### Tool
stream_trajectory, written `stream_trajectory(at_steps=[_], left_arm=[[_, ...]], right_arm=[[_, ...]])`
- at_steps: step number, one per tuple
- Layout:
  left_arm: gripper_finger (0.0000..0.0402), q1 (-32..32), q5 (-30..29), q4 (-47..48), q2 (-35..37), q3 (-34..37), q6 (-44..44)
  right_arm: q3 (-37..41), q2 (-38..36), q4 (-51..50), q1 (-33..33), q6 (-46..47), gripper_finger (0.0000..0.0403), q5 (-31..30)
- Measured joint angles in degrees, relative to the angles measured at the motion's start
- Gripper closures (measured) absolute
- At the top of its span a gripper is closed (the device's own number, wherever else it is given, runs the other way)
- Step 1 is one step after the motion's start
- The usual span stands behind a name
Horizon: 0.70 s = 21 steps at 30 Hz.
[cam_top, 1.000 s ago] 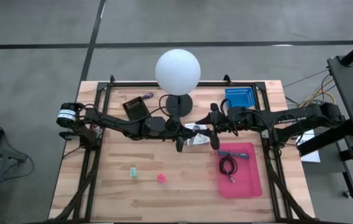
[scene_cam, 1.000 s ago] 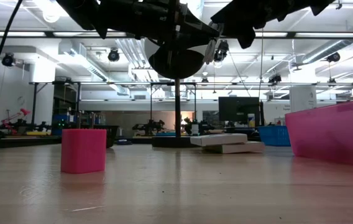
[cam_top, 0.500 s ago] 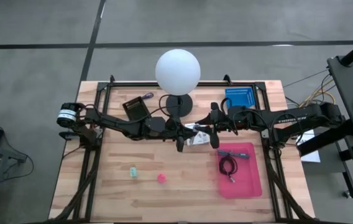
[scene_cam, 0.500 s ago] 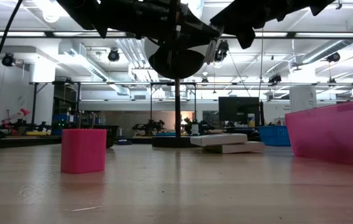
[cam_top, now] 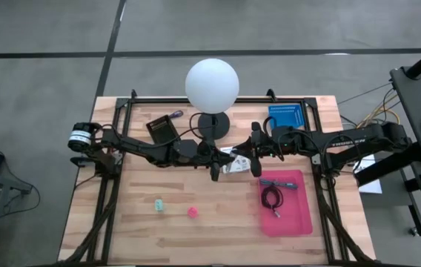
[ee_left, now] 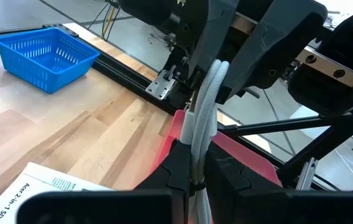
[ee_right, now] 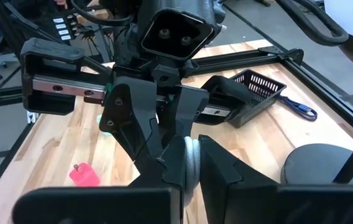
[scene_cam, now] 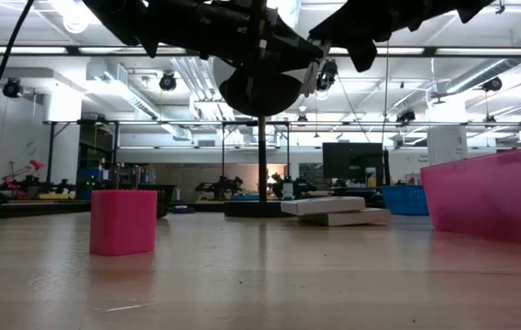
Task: Pick and place items into bin
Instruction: Put the white charger cable into the pink bin
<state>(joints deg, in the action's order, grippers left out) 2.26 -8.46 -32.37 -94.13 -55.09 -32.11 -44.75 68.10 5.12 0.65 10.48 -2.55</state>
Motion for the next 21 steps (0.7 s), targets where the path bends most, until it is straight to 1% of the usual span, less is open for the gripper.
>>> stream_trajectory(at_steps=[5, 14, 21], left_arm=[[0.0382, -0.01, 0.03, -0.03, 0.0, 0.0, -0.43], [0.0337, -0.04, 0.23, -0.4, 0.0, 0.04, -0.58], [0.0327, -0.09, 0.62, -0.77, 0.15, -0.04, -0.6]], right_arm=[[0.0, 0.0, -0.04, 0.02, 1.38, 0.0388, -0.02], [0.02, -0.74, -0.82, -0.05, 3.02, 0.039, 0.07], [0.11, -2.89, -4.3, -0.25, 3.04, 0.039, 0.22]])
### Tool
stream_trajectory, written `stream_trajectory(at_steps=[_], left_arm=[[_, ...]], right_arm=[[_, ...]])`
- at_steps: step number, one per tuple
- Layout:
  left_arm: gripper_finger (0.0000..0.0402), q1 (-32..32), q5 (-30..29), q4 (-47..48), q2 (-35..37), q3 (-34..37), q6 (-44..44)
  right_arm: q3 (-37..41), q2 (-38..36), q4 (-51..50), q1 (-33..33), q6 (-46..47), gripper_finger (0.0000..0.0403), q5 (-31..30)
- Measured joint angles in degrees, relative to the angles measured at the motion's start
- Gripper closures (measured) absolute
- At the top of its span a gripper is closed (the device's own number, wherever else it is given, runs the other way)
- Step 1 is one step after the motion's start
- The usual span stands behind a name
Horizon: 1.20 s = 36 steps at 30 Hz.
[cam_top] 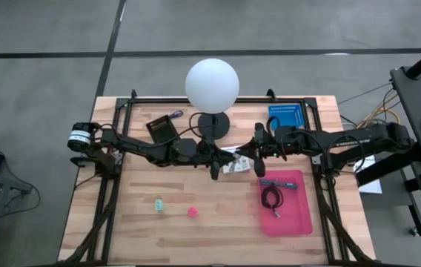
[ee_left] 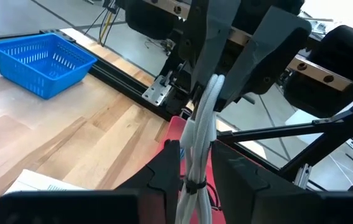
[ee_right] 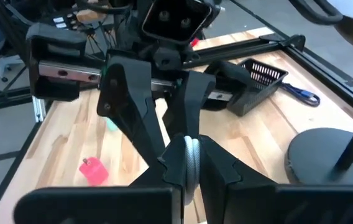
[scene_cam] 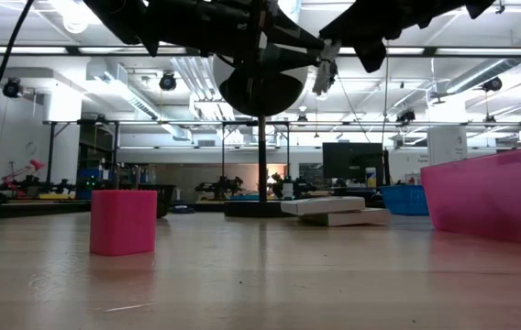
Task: Pick and place items into bin
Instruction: Put the white charger cable into the pink bin
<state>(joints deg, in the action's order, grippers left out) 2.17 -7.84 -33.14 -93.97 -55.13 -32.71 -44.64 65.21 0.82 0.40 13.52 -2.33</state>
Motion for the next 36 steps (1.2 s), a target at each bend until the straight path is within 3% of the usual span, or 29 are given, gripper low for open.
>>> stream_trajectory(at_steps=[11, 27, 36], left_arm=[[0.0326, 0.02, 1.4, 0.47, 0.07, 0.04, -0.09], [0.0326, 0.04, 1.55, 0.63, 0.1, 0.2, -0.09], [0.0326, 0.04, 1.59, 0.67, 0.11, 0.22, 0.05]], right_arm=[[0.0, -3.57, -8.66, -0.02, 3.18, 0.039, -0.61], [0.0, -9.32, -29.25, 0.07, 10.32, 0.039, -0.5], [0.0, -12.52, -39.52, 0.11, 13.15, 0.039, 6.99]])
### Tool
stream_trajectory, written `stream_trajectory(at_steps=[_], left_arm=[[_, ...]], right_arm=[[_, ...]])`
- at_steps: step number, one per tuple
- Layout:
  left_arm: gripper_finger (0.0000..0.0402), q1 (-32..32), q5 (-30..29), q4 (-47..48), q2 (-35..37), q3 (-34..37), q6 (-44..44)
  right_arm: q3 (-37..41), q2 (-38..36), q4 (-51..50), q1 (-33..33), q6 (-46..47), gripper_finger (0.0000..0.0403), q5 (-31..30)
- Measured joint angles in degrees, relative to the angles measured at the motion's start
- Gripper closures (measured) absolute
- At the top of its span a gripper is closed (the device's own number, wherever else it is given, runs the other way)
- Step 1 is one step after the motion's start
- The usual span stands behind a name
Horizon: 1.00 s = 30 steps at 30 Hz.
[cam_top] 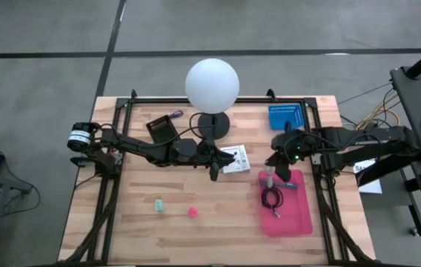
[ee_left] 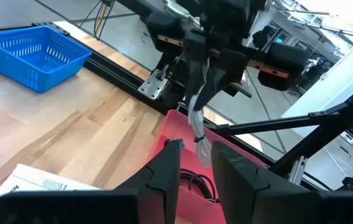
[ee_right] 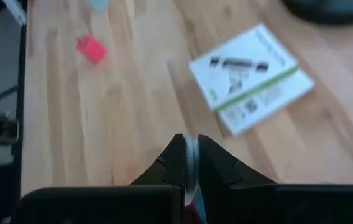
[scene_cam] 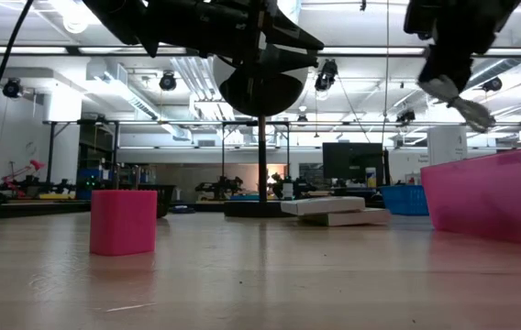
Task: Pick and place items into bin
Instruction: Put the white charger cable into the pink bin
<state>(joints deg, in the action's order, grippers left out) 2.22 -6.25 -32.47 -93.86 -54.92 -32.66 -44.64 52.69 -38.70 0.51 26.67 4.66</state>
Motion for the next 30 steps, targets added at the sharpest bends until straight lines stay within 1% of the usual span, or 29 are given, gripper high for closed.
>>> stream_trajectory(at_steps=[7, 18, 20, 26, 30], left_arm=[[0.0326, 0.0, -0.01, 0.04, 0.0, 0.02, 0.02], [0.0326, 0.0, -0.01, 0.5, 0.0, 0.13, 0.06], [0.0326, 0.01, -0.01, 0.55, 0.0, 0.2, 0.06], [0.0326, 0.0, 0.0, 0.51, 0.0, 0.22, 0.06], [0.0326, 0.01, -0.01, 0.5, 0.0, 0.23, 0.06]], right_arm=[[0.0, -0.44, -7.85, 0.0, 0.66, 0.039, 5.03], [0.2, -0.46, -18.55, 0.09, 3.44, 0.039, 6.53], [0.41, -0.44, -18.98, 0.09, 3.44, 0.039, 7.54], [1.99, -0.33, -19.06, 0.38, 3.52, 0.039, 13.12], [4.6, -0.33, -18.79, 0.39, 5.44, 0.039, 13.86]])
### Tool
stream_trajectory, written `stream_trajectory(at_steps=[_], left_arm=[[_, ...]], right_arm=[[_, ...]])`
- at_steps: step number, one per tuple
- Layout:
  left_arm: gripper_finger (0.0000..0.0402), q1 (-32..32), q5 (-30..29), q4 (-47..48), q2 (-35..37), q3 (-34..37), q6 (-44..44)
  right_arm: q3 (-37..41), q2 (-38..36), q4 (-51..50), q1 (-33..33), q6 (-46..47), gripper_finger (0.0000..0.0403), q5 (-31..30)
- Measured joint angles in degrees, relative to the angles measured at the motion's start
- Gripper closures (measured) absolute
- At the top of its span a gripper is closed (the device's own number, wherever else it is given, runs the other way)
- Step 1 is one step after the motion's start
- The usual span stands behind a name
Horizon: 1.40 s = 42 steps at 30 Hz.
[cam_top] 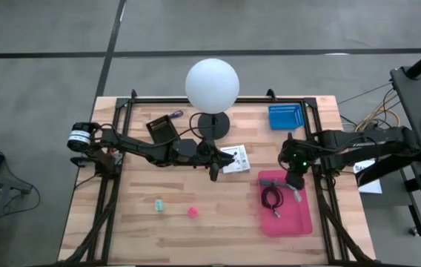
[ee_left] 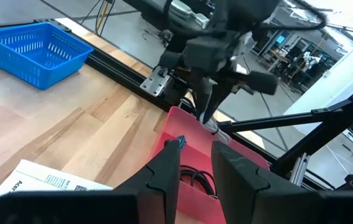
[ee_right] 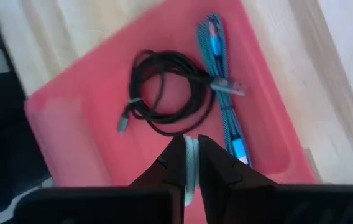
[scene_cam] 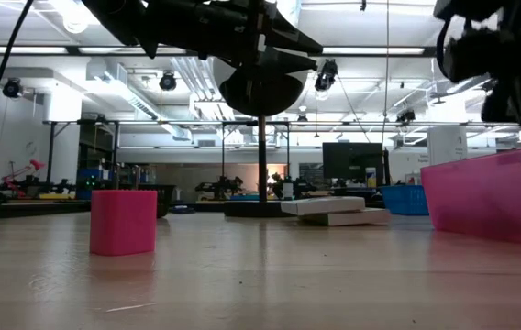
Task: Pick and place items into bin
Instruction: Put the white charger cable into the pink bin
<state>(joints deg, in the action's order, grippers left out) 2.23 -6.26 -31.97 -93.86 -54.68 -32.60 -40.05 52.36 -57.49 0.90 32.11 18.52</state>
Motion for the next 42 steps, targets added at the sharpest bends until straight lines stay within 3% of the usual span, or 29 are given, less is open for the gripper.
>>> stream_trajectory(at_steps=[17, 37, 42], left_arm=[[0.0326, -0.01, 0.0, -0.02, -0.01, 0.05, 0.0], [0.0326, 0.0, 0.0, -0.02, -0.02, 0.05, 0.0], [0.0326, -0.01, 0.0, -0.08, -0.02, 0.27, 0.0]], right_arm=[[13.58, -0.11, 19.66, -0.01, 8.23, 0.039, 8.73], [15.12, -0.11, 21.04, -0.01, 10.91, 0.0389, 8.63], [15.12, -0.11, 21.09, -0.01, 11.03, 0.0358, 8.63]])
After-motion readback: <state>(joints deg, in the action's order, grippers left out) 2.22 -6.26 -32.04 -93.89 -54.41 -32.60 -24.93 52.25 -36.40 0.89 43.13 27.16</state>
